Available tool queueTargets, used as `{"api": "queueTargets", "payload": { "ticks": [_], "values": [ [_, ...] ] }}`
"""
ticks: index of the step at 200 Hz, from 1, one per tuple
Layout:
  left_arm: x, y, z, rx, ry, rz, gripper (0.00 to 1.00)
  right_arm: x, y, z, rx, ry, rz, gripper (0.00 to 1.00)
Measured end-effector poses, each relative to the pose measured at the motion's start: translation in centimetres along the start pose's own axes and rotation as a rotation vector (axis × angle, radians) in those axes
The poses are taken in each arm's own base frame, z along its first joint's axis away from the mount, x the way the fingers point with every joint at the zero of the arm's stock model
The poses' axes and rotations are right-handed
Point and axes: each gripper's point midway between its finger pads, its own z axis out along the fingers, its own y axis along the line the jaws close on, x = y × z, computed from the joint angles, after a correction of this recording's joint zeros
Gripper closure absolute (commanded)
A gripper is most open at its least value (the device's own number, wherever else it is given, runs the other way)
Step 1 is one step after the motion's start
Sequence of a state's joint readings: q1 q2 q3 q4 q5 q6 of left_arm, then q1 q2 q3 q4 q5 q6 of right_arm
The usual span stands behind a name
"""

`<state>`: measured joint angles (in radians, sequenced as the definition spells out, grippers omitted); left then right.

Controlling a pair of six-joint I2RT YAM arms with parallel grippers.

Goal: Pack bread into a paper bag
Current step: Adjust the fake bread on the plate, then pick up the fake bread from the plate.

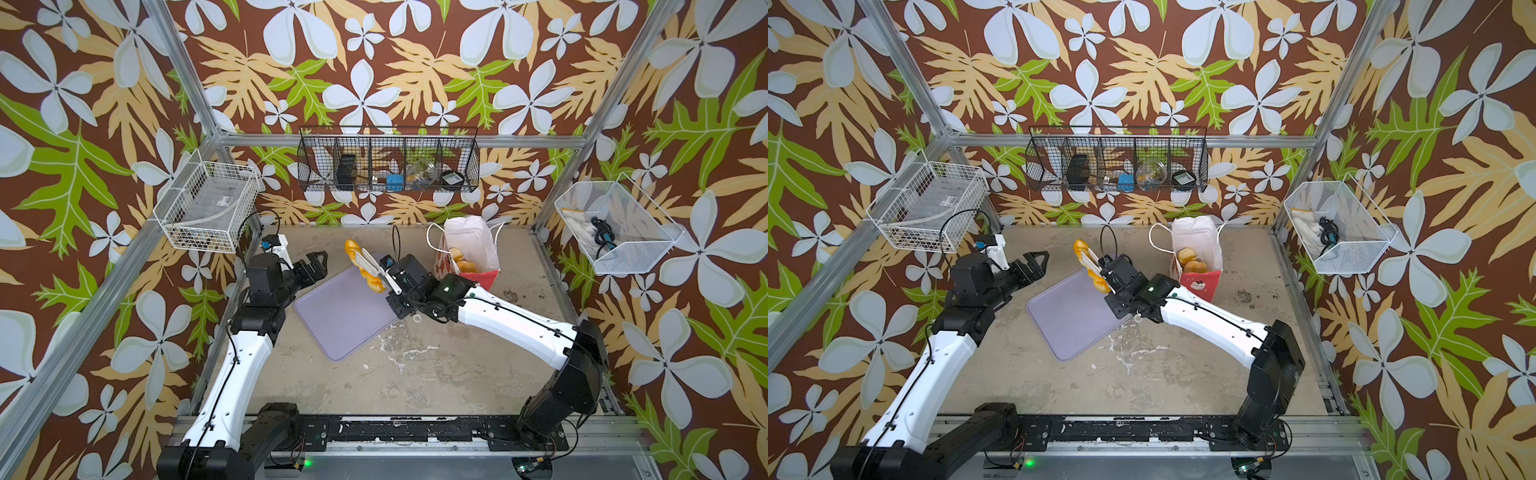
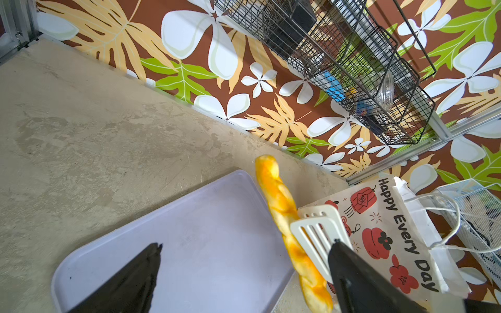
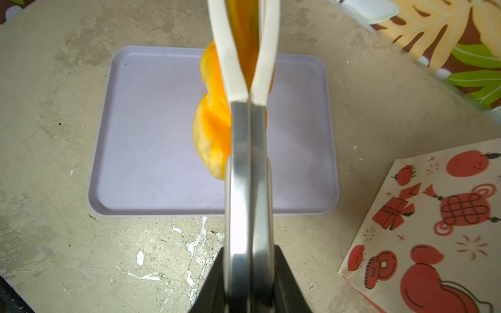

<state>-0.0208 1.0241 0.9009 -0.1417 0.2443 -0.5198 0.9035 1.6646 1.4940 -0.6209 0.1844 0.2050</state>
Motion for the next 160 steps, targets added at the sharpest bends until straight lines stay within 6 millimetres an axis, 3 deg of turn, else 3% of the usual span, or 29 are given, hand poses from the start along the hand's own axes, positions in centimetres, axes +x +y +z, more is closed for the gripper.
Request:
{"api": "queueTargets", "payload": {
  "ticks": [27, 70, 91, 97, 111, 128, 160],
  "values": [
    [0.0, -0.1, -0.1, 0.003, -0.005, -0.001, 0.00, 1.1, -0.1, 0.8, 0.006, 0.014, -0.008, 1.00],
    [0.1, 0.0, -0.4, 0.005, -0.008, -0.001, 0.00, 8.6, 0.6, 7.4, 0.029, 0.214, -0.047, 1.00],
    [0.2, 0.0, -0.6, 0.006, -0.009, -0.001, 0.00, 10.7, 1.0, 9.3, 0.035, 0.264, -0.051, 1.00],
    [0.2, 0.0, -0.6, 0.007, -0.011, 0.000, 0.00, 10.8, 1.2, 9.4, 0.035, 0.263, -0.048, 0.98],
    [0.2, -0.1, -0.8, 0.009, -0.015, 0.001, 0.00, 10.5, 1.6, 9.5, 0.034, 0.248, -0.046, 0.75],
    [0.1, -0.2, -0.9, 0.012, -0.019, 0.002, 0.00, 10.2, 2.0, 9.4, 0.029, 0.237, -0.041, 0.63],
    [0.1, -0.2, -1.1, 0.010, -0.016, 0.002, 0.00, 9.3, 1.6, 8.9, 0.047, 0.227, -0.025, 0.54]
  ]
}}
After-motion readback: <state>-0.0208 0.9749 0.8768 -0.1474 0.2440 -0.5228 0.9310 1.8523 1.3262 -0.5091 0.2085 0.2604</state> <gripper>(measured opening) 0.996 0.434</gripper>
